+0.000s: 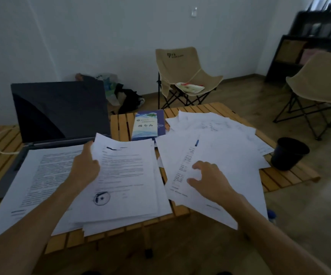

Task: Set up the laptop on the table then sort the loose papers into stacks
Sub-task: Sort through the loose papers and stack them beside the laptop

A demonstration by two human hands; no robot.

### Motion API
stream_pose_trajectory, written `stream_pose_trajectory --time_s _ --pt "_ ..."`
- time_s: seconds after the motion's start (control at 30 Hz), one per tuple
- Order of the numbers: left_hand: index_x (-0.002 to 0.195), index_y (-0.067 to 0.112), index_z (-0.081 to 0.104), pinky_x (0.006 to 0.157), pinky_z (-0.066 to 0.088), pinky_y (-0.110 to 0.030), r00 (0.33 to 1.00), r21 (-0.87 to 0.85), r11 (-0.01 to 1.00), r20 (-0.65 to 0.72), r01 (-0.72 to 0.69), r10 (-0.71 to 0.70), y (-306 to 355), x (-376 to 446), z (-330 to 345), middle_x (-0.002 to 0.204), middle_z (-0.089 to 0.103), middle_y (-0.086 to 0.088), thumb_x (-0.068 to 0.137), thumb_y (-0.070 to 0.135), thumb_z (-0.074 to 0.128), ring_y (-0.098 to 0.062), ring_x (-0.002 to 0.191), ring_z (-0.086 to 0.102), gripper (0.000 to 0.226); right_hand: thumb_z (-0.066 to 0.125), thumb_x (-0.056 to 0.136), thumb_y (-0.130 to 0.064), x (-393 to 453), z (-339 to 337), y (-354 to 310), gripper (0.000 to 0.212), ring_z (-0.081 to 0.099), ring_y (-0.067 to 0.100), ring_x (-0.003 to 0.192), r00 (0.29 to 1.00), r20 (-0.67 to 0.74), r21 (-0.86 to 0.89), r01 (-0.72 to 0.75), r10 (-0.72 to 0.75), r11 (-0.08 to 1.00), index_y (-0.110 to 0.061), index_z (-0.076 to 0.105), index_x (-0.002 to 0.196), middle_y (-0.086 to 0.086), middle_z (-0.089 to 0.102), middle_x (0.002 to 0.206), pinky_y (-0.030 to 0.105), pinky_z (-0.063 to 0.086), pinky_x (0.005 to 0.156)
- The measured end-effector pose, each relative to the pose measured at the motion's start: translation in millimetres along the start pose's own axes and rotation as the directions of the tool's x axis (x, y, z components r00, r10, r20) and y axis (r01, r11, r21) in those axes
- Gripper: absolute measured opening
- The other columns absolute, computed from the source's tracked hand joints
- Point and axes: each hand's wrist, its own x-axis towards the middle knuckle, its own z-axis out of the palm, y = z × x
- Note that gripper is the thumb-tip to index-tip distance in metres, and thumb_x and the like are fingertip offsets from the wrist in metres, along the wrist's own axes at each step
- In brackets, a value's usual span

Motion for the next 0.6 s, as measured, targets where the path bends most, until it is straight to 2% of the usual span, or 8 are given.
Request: stream_pose_trajectory --time_s 0.07,0.17,0.27,0.33,0.43,0.5,0.57,0.6 --pt "0.148 0.014 0.026 0.089 0.039 -0.041 0.998 0.147 0.989 -0.059 -0.022 0.031 -2 -1 7 0.131 0.048 -0.025 0.091 0.002 0.05 -0.041 0.114 0.05 0.063 0.057 0.085 -0.068 -3 2 23 0.089 0.02 0.027 0.149 0.995 0.104 -0.187 0.01 0.009 0.982 -0.019 0.027 0.153 0.006 0.021 0.162 0.047 0.021 0.12" --pt "0.148 0.01 0.023 0.107 0.029 -0.049 0.99 0.449 0.892 -0.101 -0.042 0.098 15 -7 27 0.146 0.031 -0.023 0.086 0.009 0.057 -0.041 0.126 0.038 0.071 0.044 0.086 -0.077 -3 12 37 0.102 0.001 0.025 0.154 0.985 0.168 -0.197 0.012 0.021 0.98 -0.016 0.006 0.159 0.007 -0.001 0.167 0.046 0.005 0.123" --pt "0.14 0.013 0.044 0.107 0.037 -0.038 0.955 0.165 0.943 0.124 -0.288 0.27 66 -38 60 0.142 0.046 -0.01 0.092 0.01 0.055 -0.025 0.126 0.045 0.05 0.045 0.089 -0.073 -1 14 39 0.101 0.006 0.023 0.154 0.992 0.127 -0.184 0.007 0.016 0.983 -0.011 0.005 0.159 0.007 0.003 0.167 0.044 0.008 0.124" --pt "0.132 0.014 0.054 0.097 0.042 -0.028 0.866 -0.034 0.94 0.378 -0.34 0.327 106 -60 82 0.132 0.055 -0.002 0.095 0.015 0.056 -0.015 0.118 0.051 0.038 0.047 0.09 -0.069 0 12 40 0.096 0.014 0.022 0.153 0.997 0.082 -0.167 -0.002 0.016 0.986 -0.011 0.011 0.158 0.006 0.012 0.166 0.043 0.014 0.124" --pt "0.109 0.007 0.059 0.085 0.053 -0.035 0.782 -0.157 0.987 0.611 -0.036 0.125 149 -69 115 0.104 0.059 -0.007 0.093 0.014 0.055 -0.019 0.091 0.061 0.017 0.048 0.093 -0.063 -2 9 43 0.087 0.019 0.021 0.151 0.998 0.056 -0.146 -0.004 0.012 0.989 -0.014 0.017 0.158 0.003 0.018 0.165 0.041 0.017 0.123" --pt "0.107 -0.005 0.058 0.066 0.054 -0.033 0.792 -0.191 0.972 0.61 0.133 0.011 166 -67 131 0.091 0.059 -0.014 0.09 0.007 0.053 -0.02 0.07 0.057 0.022 0.047 0.096 -0.06 -3 7 45 0.084 0.016 0.021 0.152 0.998 0.069 -0.13 0.007 0.002 0.992 -0.014 0.016 0.158 0.003 0.015 0.166 0.04 0.014 0.124" --pt "0.117 -0.003 0.056 0.048 0.045 -0.023 0.805 -0.19 0.957 0.59 0.22 -0.068 175 -65 141 0.09 0.059 -0.018 0.088 0.005 0.054 -0.023 0.068 0.056 0.029 0.046 0.096 -0.06 -2 7 47 0.083 0.014 0.02 0.153 0.997 0.079 -0.118 0.016 -0.006 0.993 -0.014 0.015 0.159 0.002 0.013 0.167 0.04 0.013 0.124" --pt "0.12 0.0 0.054 0.047 0.043 -0.021 0.8 -0.177 0.955 0.594 0.238 -0.089 177 -65 145 0.095 0.06 -0.018 0.088 0.007 0.058 -0.024 0.072 0.058 0.033 0.046 0.097 -0.059 -1 8 48 0.083 0.013 0.02 0.153 0.996 0.084 -0.111 0.017 -0.008 0.994 -0.014 0.015 0.159 0.002 0.013 0.167 0.039 0.013 0.124"
